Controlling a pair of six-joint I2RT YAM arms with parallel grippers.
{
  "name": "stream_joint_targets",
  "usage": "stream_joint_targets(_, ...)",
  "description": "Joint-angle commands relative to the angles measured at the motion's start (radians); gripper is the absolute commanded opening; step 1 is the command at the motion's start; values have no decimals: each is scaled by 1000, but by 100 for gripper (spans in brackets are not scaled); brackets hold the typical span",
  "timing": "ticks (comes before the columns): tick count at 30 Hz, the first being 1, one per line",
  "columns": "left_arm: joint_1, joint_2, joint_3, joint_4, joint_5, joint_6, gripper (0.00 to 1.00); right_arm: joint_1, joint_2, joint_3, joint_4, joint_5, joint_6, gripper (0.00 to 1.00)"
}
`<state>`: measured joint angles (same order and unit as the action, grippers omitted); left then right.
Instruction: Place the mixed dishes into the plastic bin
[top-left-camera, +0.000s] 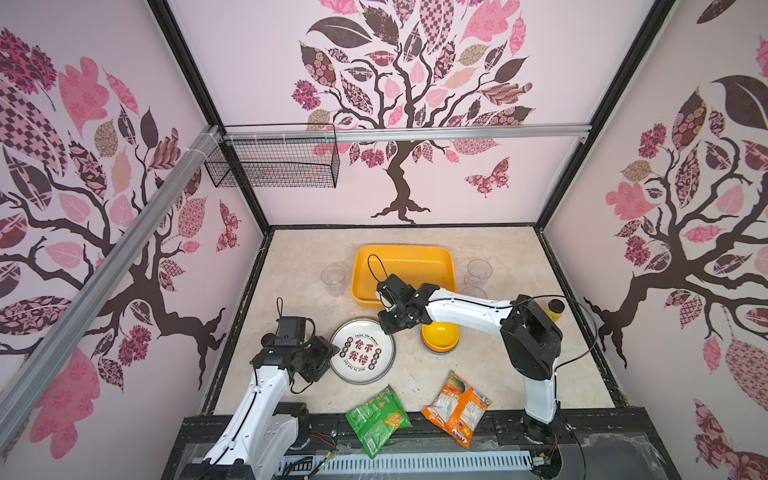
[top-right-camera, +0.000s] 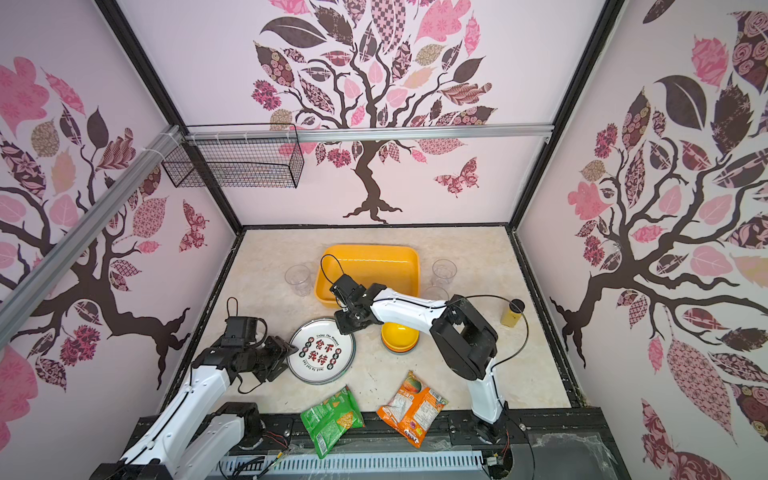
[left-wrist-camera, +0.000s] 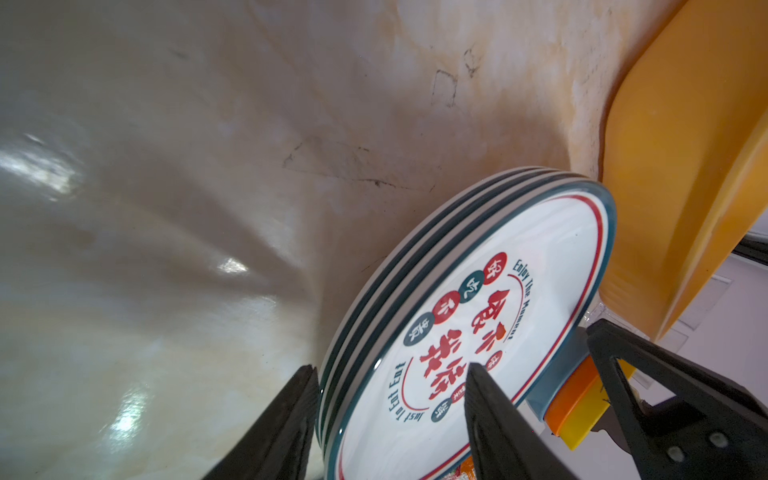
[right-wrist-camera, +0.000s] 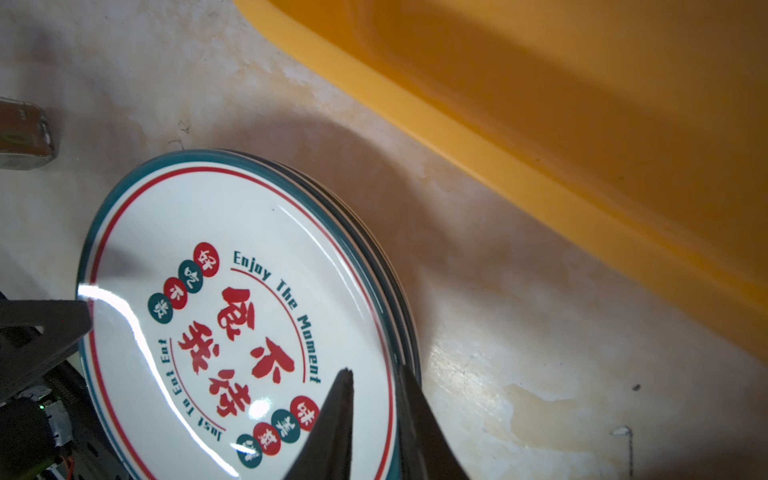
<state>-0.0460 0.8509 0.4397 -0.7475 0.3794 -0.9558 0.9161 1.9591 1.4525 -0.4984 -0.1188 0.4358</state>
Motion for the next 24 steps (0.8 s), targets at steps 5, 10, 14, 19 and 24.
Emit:
stream_joint_targets(5,-5,8,-34,13,0,-7,60,11,47,29,-31,15,-12,28)
stream_joint_targets(10,-7,12,-44,32,10,-14,59,9,44,27,-30,21,-12,28)
stream_joint_targets(14,-11,19,-48,53,19,-21,58,10,44,25,-27,24,-11,29)
stream_joint_targets(19,-22,33,-48,80,27,-34,58,10,47,29,-29,22,-8,33)
stream_joint_targets(24,-40,49,-47,107,27,-49,58,10,47,26,-31,28,-8,33)
